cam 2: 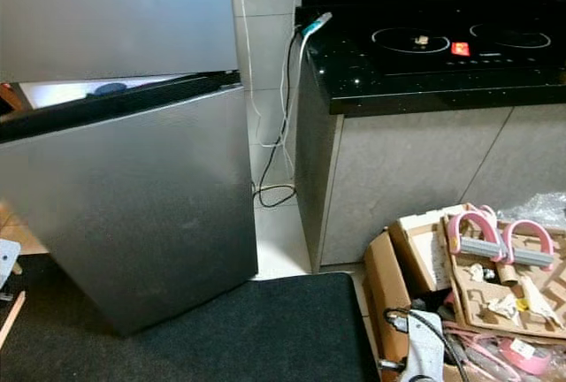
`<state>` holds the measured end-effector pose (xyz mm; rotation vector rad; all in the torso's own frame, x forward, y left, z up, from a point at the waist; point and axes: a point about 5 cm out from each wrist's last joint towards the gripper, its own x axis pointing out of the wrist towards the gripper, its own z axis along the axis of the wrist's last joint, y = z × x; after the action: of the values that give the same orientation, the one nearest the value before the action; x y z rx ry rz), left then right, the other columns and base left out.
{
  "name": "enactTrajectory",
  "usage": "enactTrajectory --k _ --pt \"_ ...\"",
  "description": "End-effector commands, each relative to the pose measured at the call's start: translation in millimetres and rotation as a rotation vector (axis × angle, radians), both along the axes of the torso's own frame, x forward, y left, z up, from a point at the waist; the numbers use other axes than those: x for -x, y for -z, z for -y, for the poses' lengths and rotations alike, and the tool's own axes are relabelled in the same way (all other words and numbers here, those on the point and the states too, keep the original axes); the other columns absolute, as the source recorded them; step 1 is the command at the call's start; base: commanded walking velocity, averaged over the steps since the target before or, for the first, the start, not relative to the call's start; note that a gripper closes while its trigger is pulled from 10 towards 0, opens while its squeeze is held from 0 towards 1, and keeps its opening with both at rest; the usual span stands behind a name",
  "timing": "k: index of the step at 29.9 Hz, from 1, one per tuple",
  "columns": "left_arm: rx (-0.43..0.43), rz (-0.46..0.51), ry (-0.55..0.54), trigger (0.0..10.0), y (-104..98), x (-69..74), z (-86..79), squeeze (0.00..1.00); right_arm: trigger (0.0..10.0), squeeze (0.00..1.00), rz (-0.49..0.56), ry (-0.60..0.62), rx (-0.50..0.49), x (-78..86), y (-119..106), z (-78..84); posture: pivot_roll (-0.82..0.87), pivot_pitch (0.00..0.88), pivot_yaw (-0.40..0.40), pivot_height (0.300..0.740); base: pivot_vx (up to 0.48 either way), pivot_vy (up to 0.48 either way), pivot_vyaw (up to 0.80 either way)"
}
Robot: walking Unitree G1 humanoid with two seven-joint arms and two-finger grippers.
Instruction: Restocking fridge
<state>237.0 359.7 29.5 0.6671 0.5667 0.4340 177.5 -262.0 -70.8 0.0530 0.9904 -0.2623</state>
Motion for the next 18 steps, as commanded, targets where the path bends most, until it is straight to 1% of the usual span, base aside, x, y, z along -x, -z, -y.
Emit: enactTrajectory --k 1,2,3,4,5,6,7,8,9,10,11,12,13,14,15,16,17,18 --pt "0.111 -0.122 0.093 10.0 37.0 13.1 35.2 0.0 10.0 0.0 0.025 -0.027 -0.023 -2.9 0.1 -5.9 -0.05 0.0 0.024 0.74 0.0 0.0 0.0" --pt "0.111 -0.122 0.093 10.0 37.0 13.1 35.2 0.0 10.0 0.0 0.025 -0.027 -0.023 -2.9 0.1 -5.9 -0.05 0.0 0.024 0.74 0.0 0.0 0.0" --pt "0.169 -0.178 0.136 10.0 50.1 19.0 49.3 0.0 10.0 0.0 0.026 -0.034 -0.03 -3.1 0.2 -6.8 -0.06 0.0 0.021 0.74 0.0 0.0 0.0" --pt "0.213 -0.251 0.179 10.0 65.1 29.0 64.5 0.0 10.0 0.0 0.023 -0.044 -0.031 -2.5 0.6 -7.3 -0.06 0.0 0.017 0.74 0.0 0.0 0.0" --pt "0.213 -0.251 0.179 10.0 65.1 29.0 64.5 0.0 10.0 0.0 0.023 -0.044 -0.031 -2.5 0.6 -7.3 -0.06 0.0 0.017 0.74 0.0 0.0 0.0" --pt "0.241 -0.298 0.206 10.0 74.3 36.2 74.3 0.0 10.0 0.0 0.021 -0.051 -0.03 -2.0 0.9 -7.6 -0.06 0.0 0.017 0.74 0.0 0.0 0.0" --pt "0.287 -0.356 0.228 10.0 86.4 48.1 86.8 0.0 10.0 0.0 0.015 -0.058 -0.029 -0.8 1.6 -8.1 -0.06 0.0 0.017 0.74 0.0 0.0 0.0" --pt "0.287 -0.356 0.228 10.0 86.4 48.1 86.8 0.0 10.0 0.0 0.015 -0.058 -0.029 -0.8 1.6 -8.1 -0.06 0.0 0.017 0.74 0.0 0.0 0.0" --pt "0.333 -0.413 0.227 10.0 98.6 63.3 98.0 0.0 10.0 0.0 0.007 -0.067 -0.024 1.4 2.7 -8.2 -0.07 0.0 0.012 0.74 0.0 0.0 0.0" --pt "0.374 -0.455 0.216 10.0 107.5 76.4 106.1 0.0 10.0 0.0 0.0 -0.069 -0.024 3.9 3.8 -8.1 -0.07 0.0 0.009 0.74 0.0 0.0 0.0" --pt "0.374 -0.455 0.216 10.0 107.5 76.4 106.1 0.0 10.0 0.0 0.0 -0.069 -0.024 3.9 3.8 -8.1 -0.07 0.0 0.009 0.74 0.0 0.0 0.0" --pt "0.414 -0.488 0.189 10.0 115.1 89.4 112.4 0.0 10.0 0.0 -0.011 -0.074 -0.022 7.2 5.2 -7.7 -0.06 0.0 0.007 0.74 0.0 0.0 0.0" --pt "0.472 -0.508 0.133 10.0 121.9 103.5 117.3 0.0 10.0 0.0 -0.026 -0.079 -0.022 12.0 7.1 -7.2 -0.06 0.0 0.005 0.74 0.0 0.0 0.0" --pt "0.472 -0.508 0.133 10.0 121.9 103.5 117.3 0.0 10.0 0.0 -0.026 -0.079 -0.022 12.0 7.1 -7.2 -0.06 0.0 0.005 0.74 0.0 0.0 0.0" --pt "0.528 -0.534 0.071 10.0 128.9 120.1 122.0 0.0 10.0 0.0 -0.041 -0.082 -0.023 17.3 9.2 -6.4 -0.05 0.0 0.007 0.74 0.0 0.0 0.0" --pt "0.565 -0.551 0.031 10.0 133.0 131.2 125.4 0.0 10.0 0.0 -0.051 -0.084 -0.024 20.7 10.4 -5.9 -0.05 0.0 0.007 0.74 0.0 0.0 0.0" --pt "0.587 -0.572 0.014 10.0 136.2 140.0 128.9 0.0 10.0 0.0 -0.058 -0.086 -0.025 23.1 11.4 -5.9 -0.05 0.0 0.014 0.74 0.0 0.0 0.0" --pt "0.594 -0.586 0.012 10.0 137.6 144.2 130.8 0.0 10.0 0.0 -0.061 -0.087 -0.026 24.0 11.8 -5.9 -0.05 0.0 0.014 0.74 0.0 0.0 0.0"
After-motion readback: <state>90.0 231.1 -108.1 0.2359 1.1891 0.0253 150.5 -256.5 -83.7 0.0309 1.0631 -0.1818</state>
